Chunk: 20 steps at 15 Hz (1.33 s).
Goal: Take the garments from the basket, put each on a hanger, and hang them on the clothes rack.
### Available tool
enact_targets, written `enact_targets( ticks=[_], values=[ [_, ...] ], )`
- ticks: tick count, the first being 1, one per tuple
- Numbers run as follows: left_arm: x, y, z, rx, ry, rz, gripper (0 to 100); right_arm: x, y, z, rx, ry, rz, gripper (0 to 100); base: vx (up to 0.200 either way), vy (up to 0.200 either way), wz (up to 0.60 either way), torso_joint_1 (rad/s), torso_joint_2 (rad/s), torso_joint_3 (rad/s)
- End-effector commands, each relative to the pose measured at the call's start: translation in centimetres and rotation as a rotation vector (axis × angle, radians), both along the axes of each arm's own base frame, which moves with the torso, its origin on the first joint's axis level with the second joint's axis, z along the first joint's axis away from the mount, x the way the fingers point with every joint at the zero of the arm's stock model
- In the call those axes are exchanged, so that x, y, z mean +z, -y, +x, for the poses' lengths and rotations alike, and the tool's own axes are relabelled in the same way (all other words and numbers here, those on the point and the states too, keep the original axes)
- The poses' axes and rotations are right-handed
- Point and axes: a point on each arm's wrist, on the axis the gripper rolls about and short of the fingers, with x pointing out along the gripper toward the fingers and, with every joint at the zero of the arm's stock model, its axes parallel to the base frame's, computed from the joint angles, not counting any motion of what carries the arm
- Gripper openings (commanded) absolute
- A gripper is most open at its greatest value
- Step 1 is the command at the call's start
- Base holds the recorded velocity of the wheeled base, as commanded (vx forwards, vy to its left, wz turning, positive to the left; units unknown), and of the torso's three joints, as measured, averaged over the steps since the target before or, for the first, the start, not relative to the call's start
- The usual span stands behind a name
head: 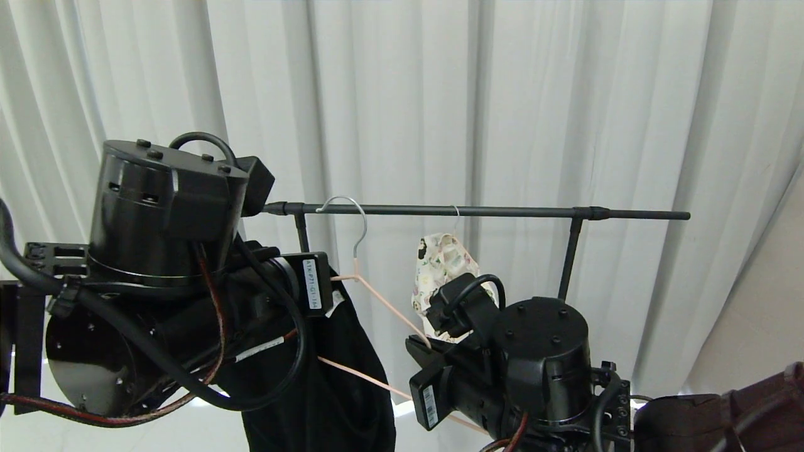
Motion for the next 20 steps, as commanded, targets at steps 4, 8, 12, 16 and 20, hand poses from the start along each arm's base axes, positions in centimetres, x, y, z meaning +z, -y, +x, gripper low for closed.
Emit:
enact_targets(
  ticks=[4, 8, 12, 16, 20],
  values=[
    [0.7, 0.9, -0.6, -0.034, 0.014, -0.039, 0, 0.3, -0.6, -0.2, 0.011, 0.006, 0.014, 0, 0.000, 0.000, 0.00, 0.000, 0.00, 0.000],
    [1.3, 1.3, -1.0, -0.050, 0.024, -0.071, 0, 0.3, -1.2, -0.3, -0.007, -0.001, 0.029, 0, 0.000, 0.000, 0.00, 0.000, 0.00, 0.000],
    [1.7, 0.6, -1.4, -0.056, 0.047, -0.050, 0, 1.1, -0.6, 0.4, -0.060, 0.012, 0.052, 0, 0.000, 0.000, 0.00, 0.000, 0.00, 0.000],
    [2.8, -1.2, -3.1, -0.121, 0.128, 0.061, 0, 2.4, 0.7, 1.8, -0.135, 0.038, 0.084, 0, 0.000, 0.000, 0.00, 0.000, 0.00, 0.000],
    [2.7, -1.5, -3.4, -0.144, 0.147, 0.111, 0, 2.9, 1.1, 2.0, -0.148, 0.045, 0.096, 0, 0.000, 0.000, 0.00, 0.000, 0.00, 0.000]
  ],
)
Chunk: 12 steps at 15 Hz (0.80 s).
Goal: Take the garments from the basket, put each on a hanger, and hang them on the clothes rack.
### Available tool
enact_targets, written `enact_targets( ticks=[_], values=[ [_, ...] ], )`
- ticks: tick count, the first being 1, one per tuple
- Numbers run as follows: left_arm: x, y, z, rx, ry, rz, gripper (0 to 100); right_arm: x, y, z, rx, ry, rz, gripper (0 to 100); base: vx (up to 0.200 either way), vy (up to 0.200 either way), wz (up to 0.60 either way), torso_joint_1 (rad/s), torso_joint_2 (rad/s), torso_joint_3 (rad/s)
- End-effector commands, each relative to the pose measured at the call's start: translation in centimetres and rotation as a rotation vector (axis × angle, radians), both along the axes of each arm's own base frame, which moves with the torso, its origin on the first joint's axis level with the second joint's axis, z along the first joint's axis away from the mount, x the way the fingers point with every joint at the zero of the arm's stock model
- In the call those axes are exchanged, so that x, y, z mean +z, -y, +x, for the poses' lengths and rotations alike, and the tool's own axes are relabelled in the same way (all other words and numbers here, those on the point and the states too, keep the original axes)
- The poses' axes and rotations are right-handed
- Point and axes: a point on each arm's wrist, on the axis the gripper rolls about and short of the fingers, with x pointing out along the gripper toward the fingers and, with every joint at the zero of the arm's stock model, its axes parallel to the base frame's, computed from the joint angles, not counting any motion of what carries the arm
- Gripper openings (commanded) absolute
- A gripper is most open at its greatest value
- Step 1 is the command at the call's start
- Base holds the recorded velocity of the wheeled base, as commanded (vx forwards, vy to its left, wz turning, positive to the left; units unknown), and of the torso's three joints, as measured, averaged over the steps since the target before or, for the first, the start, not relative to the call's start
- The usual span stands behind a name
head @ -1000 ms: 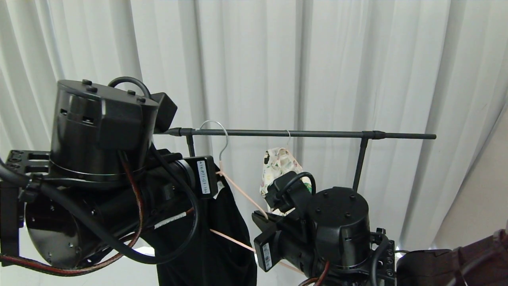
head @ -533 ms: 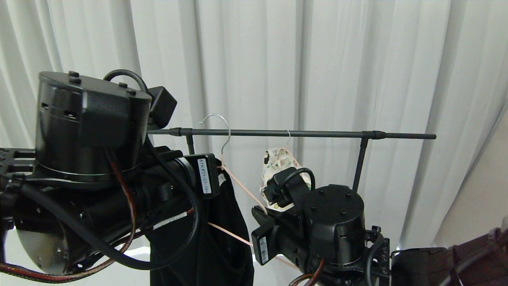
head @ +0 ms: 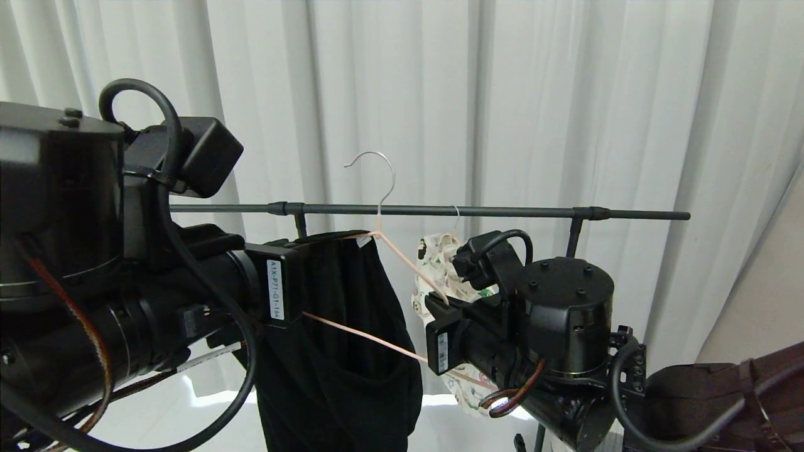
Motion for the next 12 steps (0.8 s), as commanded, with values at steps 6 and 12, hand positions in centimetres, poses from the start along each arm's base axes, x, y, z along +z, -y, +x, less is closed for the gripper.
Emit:
enact_targets(
  ticks=[6, 12],
  values=[
    [0.3, 2.1, -2.2, -0.162, 0.004, -0.010, 0, 0.9, 0.2, 0.2, -0.013, 0.018, 0.027, 0, 0.000, 0.000, 0.00, 0.000, 0.00, 0.000],
    [1.8, 3.1, 2.2, -0.057, 0.064, -0.022, 0, 1.2, -0.4, -1.2, 0.031, 0.019, 0.034, 0, 0.000, 0.000, 0.00, 0.000, 0.00, 0.000]
  ],
)
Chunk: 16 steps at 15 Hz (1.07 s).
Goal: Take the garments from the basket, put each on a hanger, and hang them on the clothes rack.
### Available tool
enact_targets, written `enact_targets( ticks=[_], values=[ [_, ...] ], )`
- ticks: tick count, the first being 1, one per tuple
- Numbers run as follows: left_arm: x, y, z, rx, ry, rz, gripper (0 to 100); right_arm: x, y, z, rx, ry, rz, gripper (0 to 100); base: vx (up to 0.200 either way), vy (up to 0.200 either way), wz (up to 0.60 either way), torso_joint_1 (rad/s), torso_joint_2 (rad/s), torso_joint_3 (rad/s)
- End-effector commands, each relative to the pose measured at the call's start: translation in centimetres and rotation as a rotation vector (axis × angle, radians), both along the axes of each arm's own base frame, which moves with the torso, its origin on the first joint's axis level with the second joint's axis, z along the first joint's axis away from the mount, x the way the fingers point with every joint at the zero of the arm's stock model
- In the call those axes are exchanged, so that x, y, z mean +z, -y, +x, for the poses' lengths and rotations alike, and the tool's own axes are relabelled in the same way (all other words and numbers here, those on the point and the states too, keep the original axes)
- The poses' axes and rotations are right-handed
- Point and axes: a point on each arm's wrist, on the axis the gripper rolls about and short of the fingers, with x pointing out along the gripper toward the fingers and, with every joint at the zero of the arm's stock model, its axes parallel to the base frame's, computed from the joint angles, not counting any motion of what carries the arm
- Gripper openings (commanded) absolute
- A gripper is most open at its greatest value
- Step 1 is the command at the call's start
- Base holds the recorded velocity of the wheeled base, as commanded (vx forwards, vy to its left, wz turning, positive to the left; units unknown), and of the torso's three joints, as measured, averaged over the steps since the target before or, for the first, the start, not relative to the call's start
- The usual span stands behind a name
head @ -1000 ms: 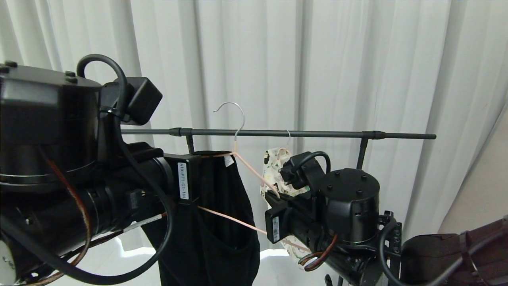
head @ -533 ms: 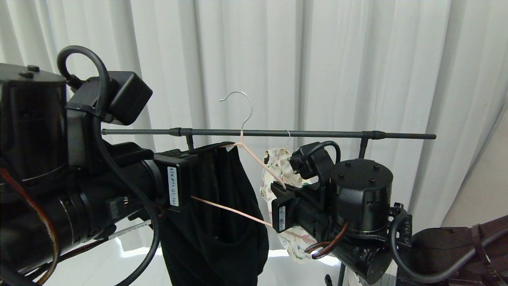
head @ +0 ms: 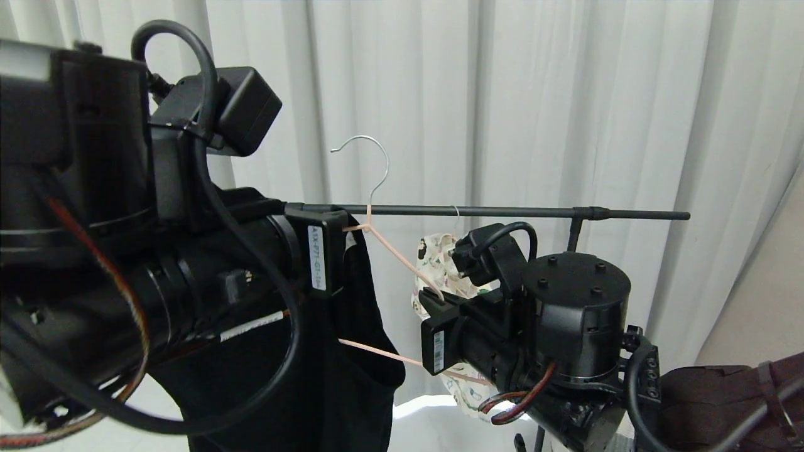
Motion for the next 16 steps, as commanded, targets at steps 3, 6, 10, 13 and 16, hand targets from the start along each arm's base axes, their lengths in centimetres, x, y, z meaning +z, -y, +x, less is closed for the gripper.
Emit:
enact_targets(
  ticks=[3, 6, 10, 13, 16],
  values=[
    [-0.2, 0.4, 1.9, 0.034, -0.011, 0.014, 0, 0.1, -0.4, -0.7, 0.023, 0.001, 0.003, 0, 0.000, 0.000, 0.00, 0.000, 0.00, 0.000],
    [-0.8, 0.8, 1.0, -0.003, -0.024, 0.031, 0, 0.2, 0.0, 0.1, -0.004, 0.005, 0.007, 0, 0.000, 0.000, 0.00, 0.000, 0.00, 0.000],
    [-2.4, 0.1, 0.4, -0.013, -0.038, 0.101, 0, 1.1, -0.1, 0.9, -0.023, 0.022, 0.034, 0, 0.000, 0.000, 0.00, 0.000, 0.00, 0.000],
    [-2.5, 0.1, 0.5, -0.008, -0.018, 0.084, 100, 1.2, 0.1, 1.1, -0.030, 0.024, 0.036, 0, 0.000, 0.000, 0.00, 0.000, 0.00, 0.000],
    [-2.2, 0.0, 0.4, -0.008, -0.008, 0.073, 100, 1.6, 0.5, 1.6, -0.048, 0.034, 0.043, 0, 0.000, 0.000, 0.00, 0.000, 0.00, 0.000]
  ],
)
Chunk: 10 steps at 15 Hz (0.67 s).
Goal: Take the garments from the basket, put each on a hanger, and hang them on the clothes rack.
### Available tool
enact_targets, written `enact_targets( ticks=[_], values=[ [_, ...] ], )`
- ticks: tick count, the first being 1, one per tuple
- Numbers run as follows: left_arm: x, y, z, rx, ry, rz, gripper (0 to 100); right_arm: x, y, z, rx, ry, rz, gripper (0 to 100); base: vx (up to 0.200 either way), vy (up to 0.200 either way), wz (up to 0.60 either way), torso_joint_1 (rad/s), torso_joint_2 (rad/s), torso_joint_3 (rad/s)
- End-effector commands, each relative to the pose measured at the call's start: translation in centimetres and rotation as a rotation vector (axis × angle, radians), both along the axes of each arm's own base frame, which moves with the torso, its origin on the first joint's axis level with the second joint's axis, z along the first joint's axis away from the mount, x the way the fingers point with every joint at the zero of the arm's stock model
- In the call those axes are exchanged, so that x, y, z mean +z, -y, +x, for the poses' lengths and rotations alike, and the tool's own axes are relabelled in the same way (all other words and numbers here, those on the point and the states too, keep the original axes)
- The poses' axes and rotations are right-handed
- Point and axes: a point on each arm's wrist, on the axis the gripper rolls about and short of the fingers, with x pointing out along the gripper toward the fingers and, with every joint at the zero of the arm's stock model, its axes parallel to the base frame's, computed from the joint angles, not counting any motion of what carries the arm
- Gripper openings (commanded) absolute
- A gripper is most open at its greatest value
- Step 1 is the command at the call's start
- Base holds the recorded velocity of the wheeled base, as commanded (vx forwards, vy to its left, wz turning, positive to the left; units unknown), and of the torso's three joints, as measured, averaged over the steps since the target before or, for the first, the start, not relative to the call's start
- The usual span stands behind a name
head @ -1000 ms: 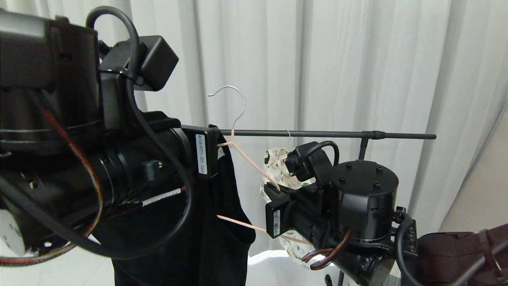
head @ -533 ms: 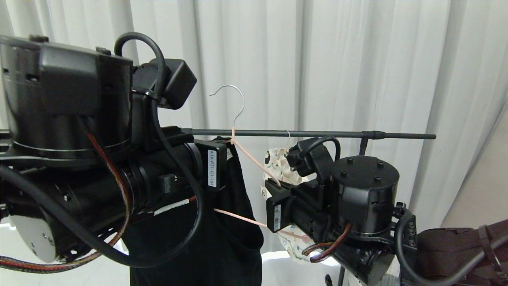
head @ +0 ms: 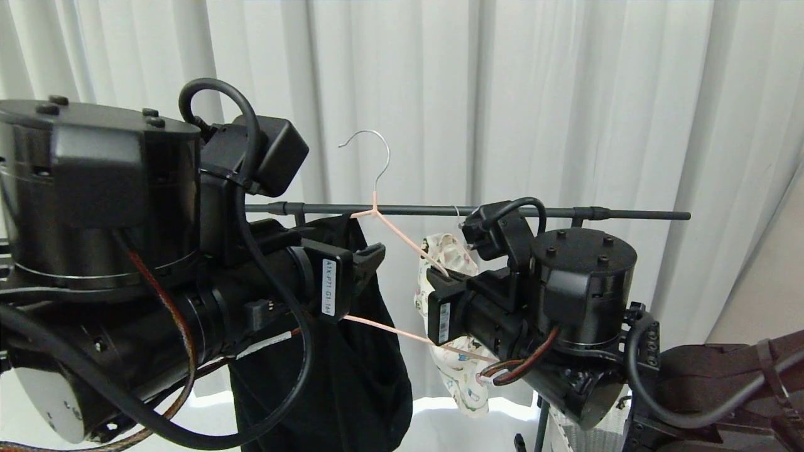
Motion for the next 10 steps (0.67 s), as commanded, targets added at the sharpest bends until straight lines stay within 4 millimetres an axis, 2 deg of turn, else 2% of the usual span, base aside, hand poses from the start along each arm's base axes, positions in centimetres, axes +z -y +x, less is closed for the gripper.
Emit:
enact_targets(
  ticks=[1, 5, 10],
  values=[
    [0.2, -0.2, -0.1, 0.003, 0.009, -0.010, 100, 0.4, 0.3, 0.1, -0.007, 0.006, 0.009, 0, 0.000, 0.000, 0.00, 0.000, 0.00, 0.000],
    [0.6, -1.0, -0.7, 0.001, 0.043, -0.015, 100, 0.9, 1.6, 1.5, -0.057, 0.028, 0.004, 0, 0.000, 0.000, 0.00, 0.000, 0.00, 0.000],
    [-0.8, -3.4, -3.1, -0.030, 0.035, 0.017, 100, 2.0, 3.1, 1.7, -0.086, 0.054, 0.014, 0, 0.000, 0.000, 0.00, 0.000, 0.00, 0.000]
  ],
)
